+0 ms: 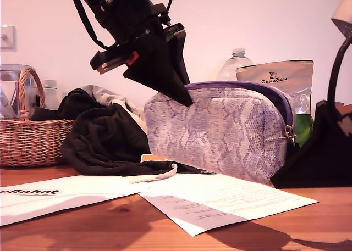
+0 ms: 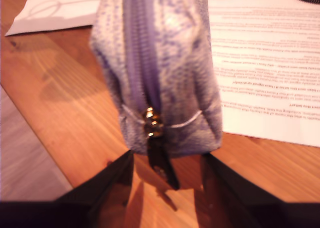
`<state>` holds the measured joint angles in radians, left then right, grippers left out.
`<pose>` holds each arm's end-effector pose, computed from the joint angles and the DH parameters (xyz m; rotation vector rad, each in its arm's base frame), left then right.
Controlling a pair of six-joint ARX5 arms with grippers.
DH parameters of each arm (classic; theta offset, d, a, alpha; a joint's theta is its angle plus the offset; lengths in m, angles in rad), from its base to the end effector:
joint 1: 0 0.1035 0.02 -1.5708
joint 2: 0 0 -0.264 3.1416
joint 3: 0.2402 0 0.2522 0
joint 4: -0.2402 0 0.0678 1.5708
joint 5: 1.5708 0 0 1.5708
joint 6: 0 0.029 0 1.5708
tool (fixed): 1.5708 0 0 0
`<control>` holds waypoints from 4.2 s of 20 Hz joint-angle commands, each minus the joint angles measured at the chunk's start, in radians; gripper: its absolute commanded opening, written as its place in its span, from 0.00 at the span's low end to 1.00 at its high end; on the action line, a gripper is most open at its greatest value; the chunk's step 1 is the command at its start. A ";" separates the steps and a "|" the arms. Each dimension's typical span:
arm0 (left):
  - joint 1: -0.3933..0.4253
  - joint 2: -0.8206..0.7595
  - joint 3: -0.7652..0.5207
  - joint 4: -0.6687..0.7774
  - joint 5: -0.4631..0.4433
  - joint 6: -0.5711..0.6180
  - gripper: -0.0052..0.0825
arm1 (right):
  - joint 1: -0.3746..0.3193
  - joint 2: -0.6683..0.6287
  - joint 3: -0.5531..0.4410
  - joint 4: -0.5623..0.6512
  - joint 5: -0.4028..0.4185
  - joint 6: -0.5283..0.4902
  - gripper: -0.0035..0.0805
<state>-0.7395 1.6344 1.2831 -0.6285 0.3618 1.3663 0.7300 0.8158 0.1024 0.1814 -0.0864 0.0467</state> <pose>0.2445 -0.2369 0.2602 1.2981 0.1601 -1.5530 0.1078 0.0998 0.1318 -0.1298 0.5368 0.7838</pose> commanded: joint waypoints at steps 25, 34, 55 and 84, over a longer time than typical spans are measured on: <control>0.006 0.010 0.015 -0.012 0.004 0.003 0.03 | 0.004 -0.001 -0.002 -0.011 -0.126 0.012 0.03; 0.006 0.086 0.015 -0.035 -0.005 0.002 0.03 | 0.002 -0.003 0.054 -0.055 -0.205 0.316 0.03; 0.010 0.145 0.015 0.024 -0.070 -0.001 0.03 | -0.041 -0.003 0.175 -0.119 -0.351 0.830 0.03; -0.056 0.183 0.015 0.083 -0.142 -0.031 0.03 | -0.137 -0.002 0.256 -0.239 -0.209 0.481 0.41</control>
<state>-0.7967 1.7905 1.3067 -0.5571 0.2150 1.3396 0.5961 0.8158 0.3481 -0.0662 -0.3027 0.5446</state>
